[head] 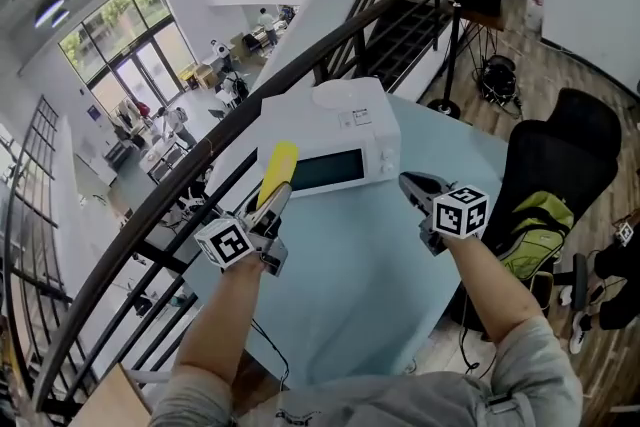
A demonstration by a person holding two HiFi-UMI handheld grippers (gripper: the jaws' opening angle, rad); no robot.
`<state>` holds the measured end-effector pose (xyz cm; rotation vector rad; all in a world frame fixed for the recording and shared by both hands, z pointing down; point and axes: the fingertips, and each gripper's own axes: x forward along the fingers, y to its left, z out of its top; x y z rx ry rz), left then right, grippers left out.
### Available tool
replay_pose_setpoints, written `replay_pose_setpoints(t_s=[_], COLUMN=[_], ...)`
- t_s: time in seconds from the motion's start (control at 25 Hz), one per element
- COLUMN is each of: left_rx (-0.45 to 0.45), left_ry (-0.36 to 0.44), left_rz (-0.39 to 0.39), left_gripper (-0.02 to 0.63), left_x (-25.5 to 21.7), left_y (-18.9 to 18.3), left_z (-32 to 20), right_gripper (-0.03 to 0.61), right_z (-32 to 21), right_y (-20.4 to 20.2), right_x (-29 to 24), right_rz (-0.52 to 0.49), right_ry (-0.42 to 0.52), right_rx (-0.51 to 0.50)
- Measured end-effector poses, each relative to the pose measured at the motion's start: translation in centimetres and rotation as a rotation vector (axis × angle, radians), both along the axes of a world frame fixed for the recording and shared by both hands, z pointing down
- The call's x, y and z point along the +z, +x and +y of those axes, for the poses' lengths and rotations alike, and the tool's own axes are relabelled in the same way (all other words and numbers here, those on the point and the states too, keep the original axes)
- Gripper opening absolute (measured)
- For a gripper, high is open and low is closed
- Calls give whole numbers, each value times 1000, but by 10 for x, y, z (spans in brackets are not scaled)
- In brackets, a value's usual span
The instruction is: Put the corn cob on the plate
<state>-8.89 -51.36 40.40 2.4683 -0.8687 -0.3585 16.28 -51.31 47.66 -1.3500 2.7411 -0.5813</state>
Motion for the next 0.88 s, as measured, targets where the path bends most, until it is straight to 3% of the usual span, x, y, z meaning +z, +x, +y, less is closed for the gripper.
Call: replay_pose_setpoints(t_s=[0.88], left_rx=[-2], left_ry=[-31], left_rz=[-140], left_gripper=[238], left_x=[5], left_y=[46], left_z=[-155], right_gripper=[16], right_z=[-151], right_y=[-33], right_x=[-7], right_rz=[148], right_ry=[26], right_rx=[-39])
